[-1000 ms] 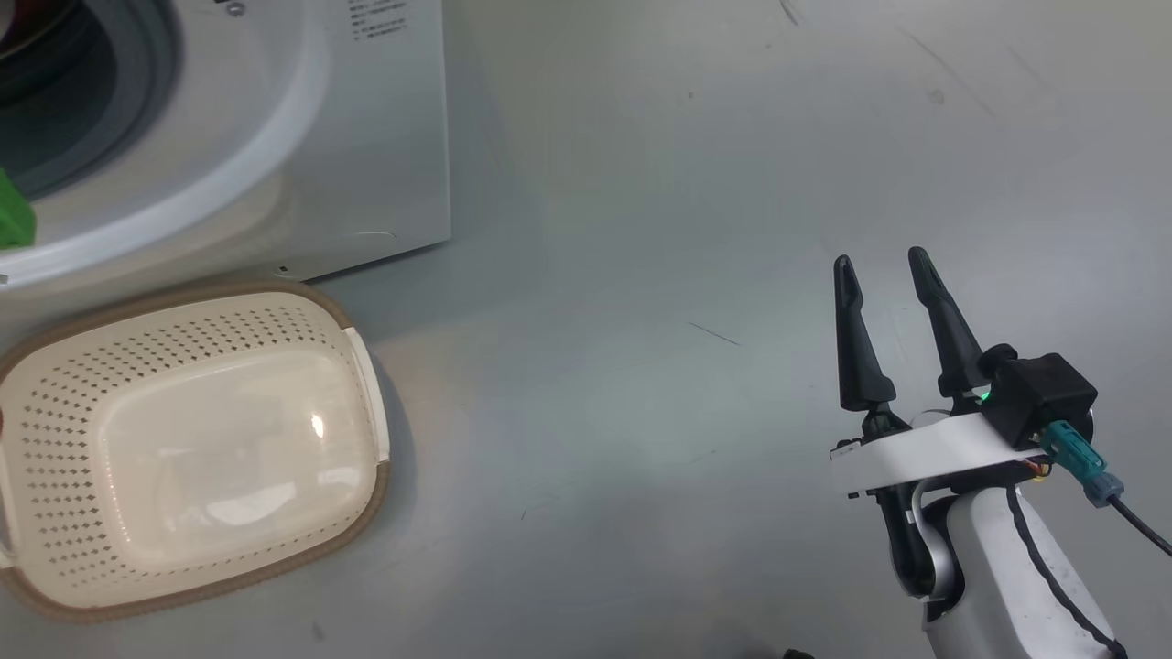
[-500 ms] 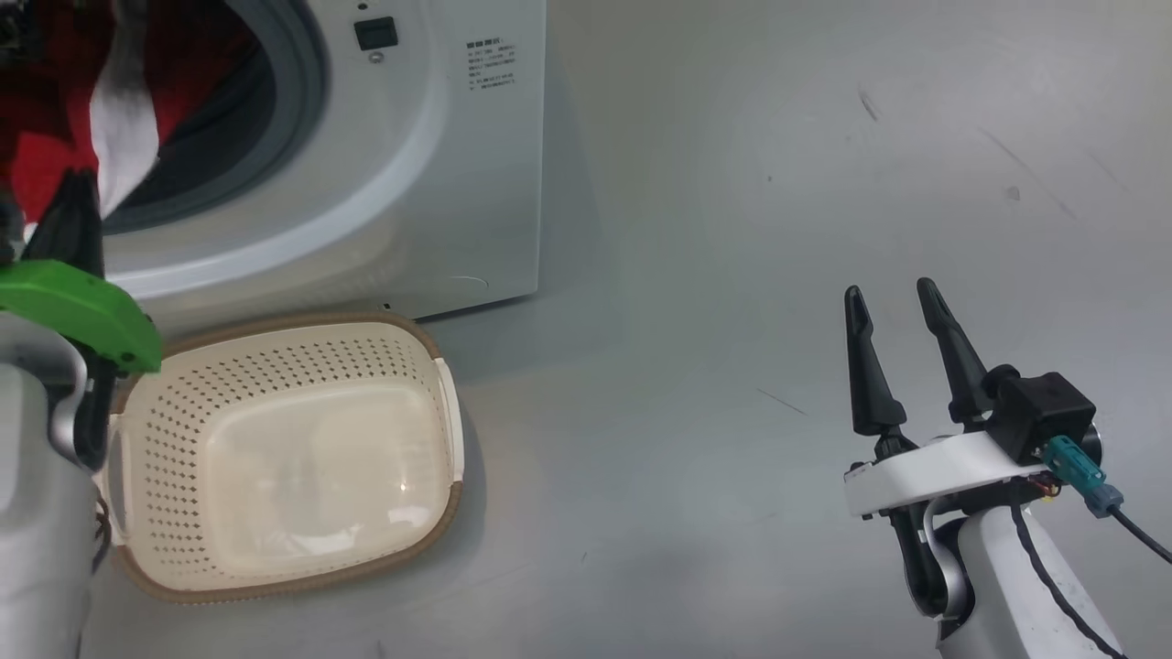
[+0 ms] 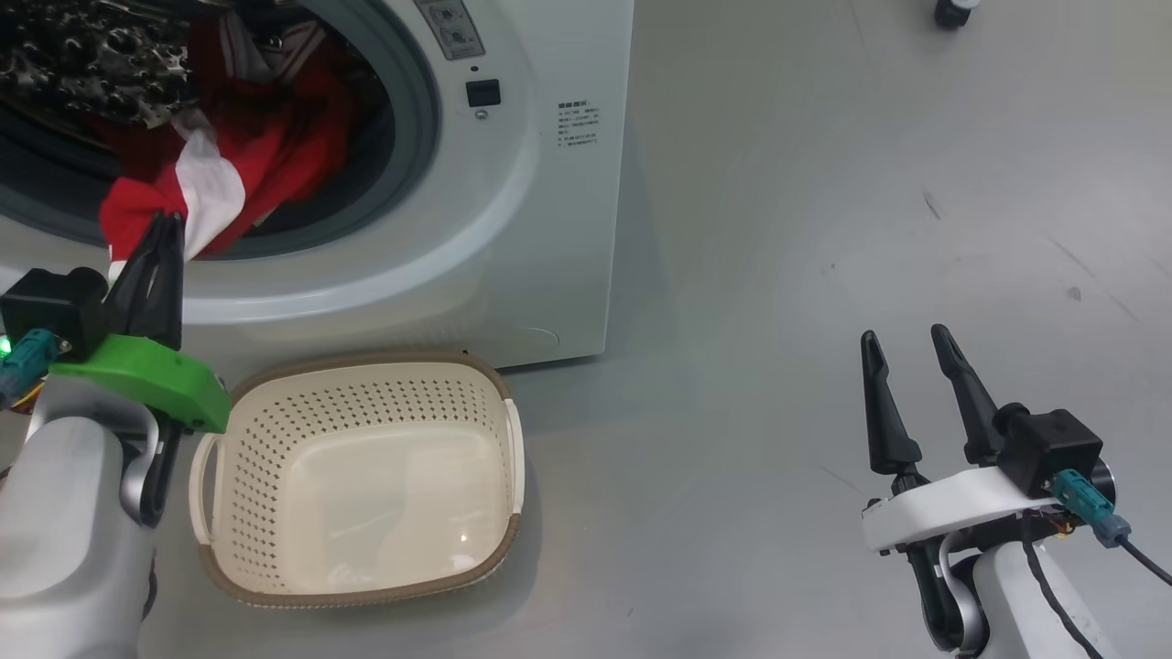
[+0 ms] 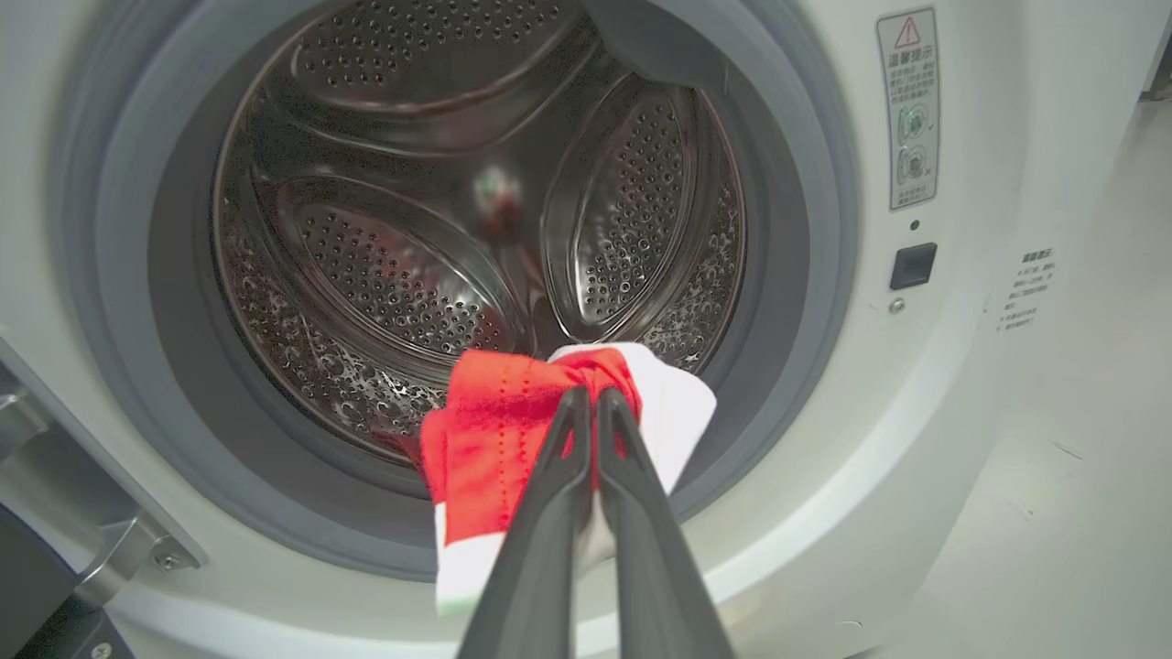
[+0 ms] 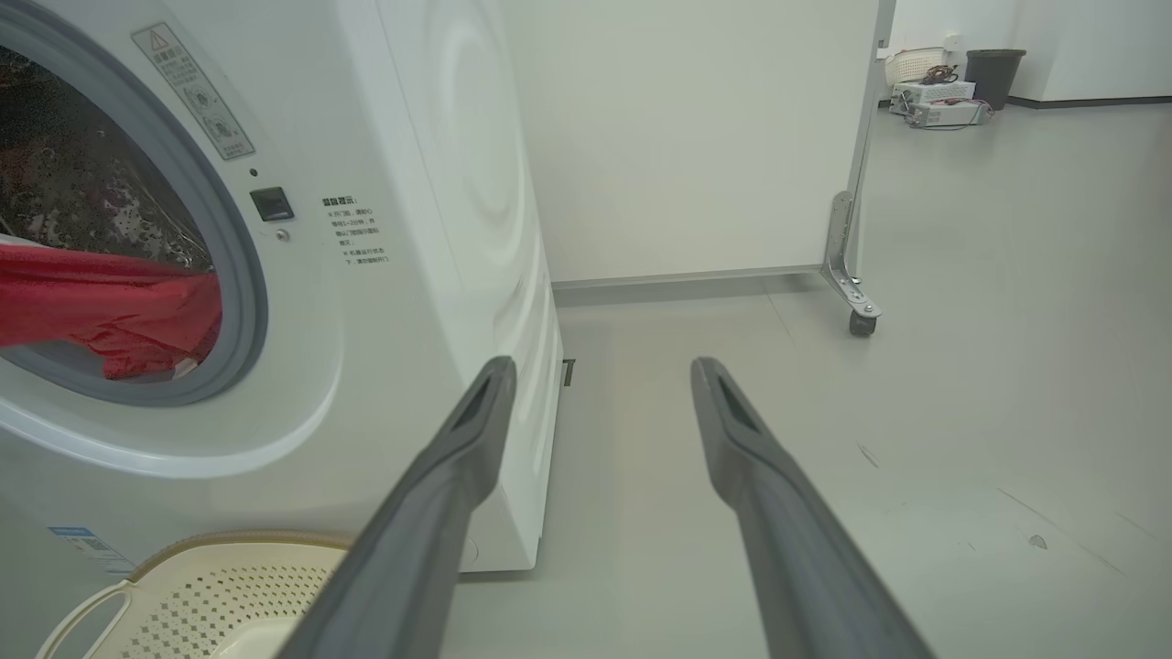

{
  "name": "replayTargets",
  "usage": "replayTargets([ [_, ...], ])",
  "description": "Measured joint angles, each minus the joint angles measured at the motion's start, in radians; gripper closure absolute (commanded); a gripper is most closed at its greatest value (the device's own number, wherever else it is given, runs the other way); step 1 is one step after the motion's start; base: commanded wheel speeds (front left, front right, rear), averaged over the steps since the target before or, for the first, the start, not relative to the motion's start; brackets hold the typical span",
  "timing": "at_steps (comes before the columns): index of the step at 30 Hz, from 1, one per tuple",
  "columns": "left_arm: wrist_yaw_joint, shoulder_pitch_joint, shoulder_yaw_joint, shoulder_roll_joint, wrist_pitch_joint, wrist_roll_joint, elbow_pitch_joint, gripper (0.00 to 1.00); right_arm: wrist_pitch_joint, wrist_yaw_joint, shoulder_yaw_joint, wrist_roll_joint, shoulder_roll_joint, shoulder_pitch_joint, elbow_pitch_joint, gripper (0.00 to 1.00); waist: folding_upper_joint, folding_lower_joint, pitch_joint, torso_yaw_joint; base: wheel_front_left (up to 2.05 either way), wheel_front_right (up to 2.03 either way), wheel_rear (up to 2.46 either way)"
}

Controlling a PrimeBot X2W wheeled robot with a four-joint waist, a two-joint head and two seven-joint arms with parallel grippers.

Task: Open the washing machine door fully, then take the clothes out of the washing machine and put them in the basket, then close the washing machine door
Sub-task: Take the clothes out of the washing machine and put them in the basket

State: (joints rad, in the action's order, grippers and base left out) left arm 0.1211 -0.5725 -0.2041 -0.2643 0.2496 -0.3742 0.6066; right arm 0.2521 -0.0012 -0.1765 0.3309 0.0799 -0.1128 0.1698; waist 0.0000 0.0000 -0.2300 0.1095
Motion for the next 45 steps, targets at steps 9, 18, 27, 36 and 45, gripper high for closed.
replayTargets([
  [9,-0.002,0.064,0.047,-0.004,0.007,0.016,-0.164,1.00,0.000,0.010,-0.001,0.000,0.000,0.025,0.009,0.00,0.0000,0.0000,0.065,-0.042,0.00,0.00,0.00],
  [18,-0.011,0.087,0.109,0.000,0.007,0.036,-0.397,1.00,0.000,0.017,-0.001,0.000,0.000,0.035,0.008,0.00,0.0000,0.0000,0.079,-0.052,0.00,0.00,0.00],
  [27,-0.011,0.201,0.082,0.006,0.007,0.051,-0.384,1.00,0.000,0.021,-0.002,0.000,-0.001,0.036,0.006,0.00,0.0000,0.0000,0.069,-0.045,0.00,0.00,0.00],
  [36,-0.012,0.299,0.059,-0.002,-0.050,0.045,-0.281,1.00,0.000,0.027,-0.021,0.000,-0.004,0.035,0.003,0.00,0.0000,0.0000,0.032,-0.020,0.00,0.00,0.00],
  [45,-0.012,0.303,0.041,-0.015,-0.087,0.050,-0.225,1.00,0.000,0.031,-0.036,-0.008,-0.009,0.023,-0.010,0.00,0.0000,0.0000,-0.021,0.013,0.00,0.00,0.00],
])
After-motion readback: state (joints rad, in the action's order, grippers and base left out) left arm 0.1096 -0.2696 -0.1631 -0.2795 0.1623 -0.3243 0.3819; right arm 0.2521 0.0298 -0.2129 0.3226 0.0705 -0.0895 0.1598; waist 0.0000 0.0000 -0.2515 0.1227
